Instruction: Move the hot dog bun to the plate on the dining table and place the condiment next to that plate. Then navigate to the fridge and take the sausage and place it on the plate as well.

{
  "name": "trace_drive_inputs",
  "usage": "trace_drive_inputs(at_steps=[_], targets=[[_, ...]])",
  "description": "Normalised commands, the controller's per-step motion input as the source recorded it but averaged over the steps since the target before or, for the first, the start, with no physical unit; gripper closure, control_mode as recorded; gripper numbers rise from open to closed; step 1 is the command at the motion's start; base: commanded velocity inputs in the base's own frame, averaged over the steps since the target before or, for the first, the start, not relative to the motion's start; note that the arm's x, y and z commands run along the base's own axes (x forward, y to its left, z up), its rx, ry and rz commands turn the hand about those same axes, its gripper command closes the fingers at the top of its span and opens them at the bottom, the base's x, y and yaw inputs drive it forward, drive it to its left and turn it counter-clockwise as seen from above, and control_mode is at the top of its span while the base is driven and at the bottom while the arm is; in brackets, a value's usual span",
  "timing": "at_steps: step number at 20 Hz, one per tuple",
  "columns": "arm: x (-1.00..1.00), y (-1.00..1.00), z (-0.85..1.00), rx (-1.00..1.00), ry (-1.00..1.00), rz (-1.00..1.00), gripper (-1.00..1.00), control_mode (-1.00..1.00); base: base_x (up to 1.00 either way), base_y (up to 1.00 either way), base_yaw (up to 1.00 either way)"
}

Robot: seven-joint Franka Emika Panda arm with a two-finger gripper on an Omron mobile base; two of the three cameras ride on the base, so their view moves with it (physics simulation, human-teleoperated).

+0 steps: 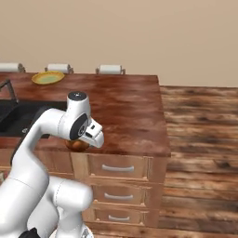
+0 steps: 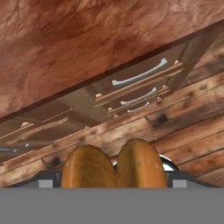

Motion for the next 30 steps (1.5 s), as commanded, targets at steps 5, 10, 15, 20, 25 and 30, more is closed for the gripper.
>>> trace_drive_inputs(at_steps=[5, 10, 15, 20, 25, 30], targets=[[0.00, 0.00, 0.00, 0.00, 0.00, 0.00, 1.00, 1.00, 0.08, -1.00, 0.00], [0.00, 0.00, 0.00, 0.00, 0.00, 0.00, 1.00, 1.00, 0.16, -1.00, 0.02], [0.00, 0.00, 0.00, 0.00, 0.00, 0.00, 1.00, 1.00, 0.36, -1.00, 0.12], [0.00, 0.00, 0.00, 0.00, 0.00, 0.00, 1.00, 1.00, 0.49, -1.00, 0.33], [0.00, 0.00, 0.00, 0.00, 0.00, 0.00, 1.00, 1.00, 0.84, -0.98, 0.45], [0.00, 0.00, 0.00, 0.00, 0.00, 0.00, 1.00, 1.00, 0.98, -0.95, 0.44]])
